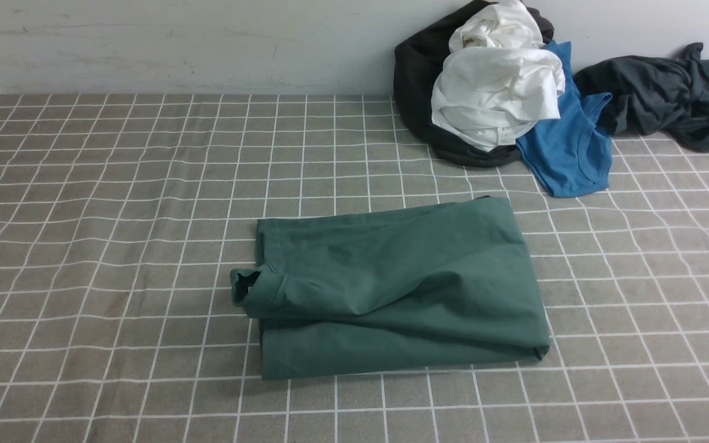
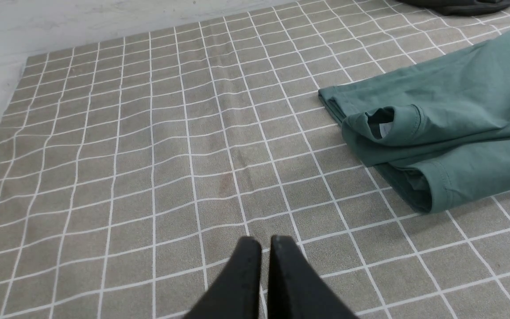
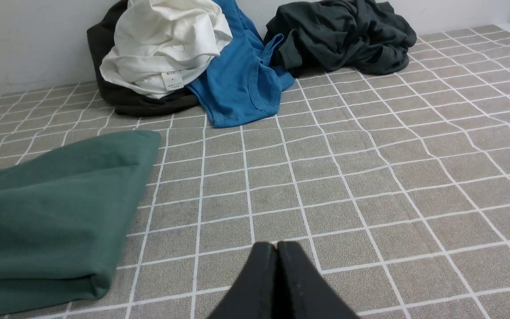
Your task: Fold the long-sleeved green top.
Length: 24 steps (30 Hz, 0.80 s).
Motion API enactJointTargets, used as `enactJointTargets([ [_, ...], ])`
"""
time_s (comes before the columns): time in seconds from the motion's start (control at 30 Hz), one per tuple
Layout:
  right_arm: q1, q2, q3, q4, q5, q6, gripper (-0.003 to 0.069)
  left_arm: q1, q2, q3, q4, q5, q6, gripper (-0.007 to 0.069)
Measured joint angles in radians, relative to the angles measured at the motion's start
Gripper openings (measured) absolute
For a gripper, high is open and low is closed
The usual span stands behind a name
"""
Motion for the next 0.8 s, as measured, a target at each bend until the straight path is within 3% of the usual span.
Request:
enactJointTargets([
  [0.4, 0.000, 0.000, 0.000, 0.000, 0.000, 0.000, -0.0014, 0.000, 0.000, 0.012, -0.004, -0.025, -0.002, 0.0013],
  [0.53, 0.000, 0.000, 0.000, 0.000, 0.000, 0.000, -0.0014, 0.015, -0.006, 0.096, -0.010, -0.198, -0.002, 0.0013],
  [0.67, 0.000, 0.000, 0.000, 0.000, 0.000, 0.000, -0.0014, 0.096, -0.046, 0.241, -0.008, -0.430, -0.002, 0.0013],
  [0.8, 0.000, 0.000, 0.000, 0.000, 0.000, 0.000, -0.0014, 0.175, -0.065, 0.381, -0.007, -0.528, -0.002, 0.0013],
])
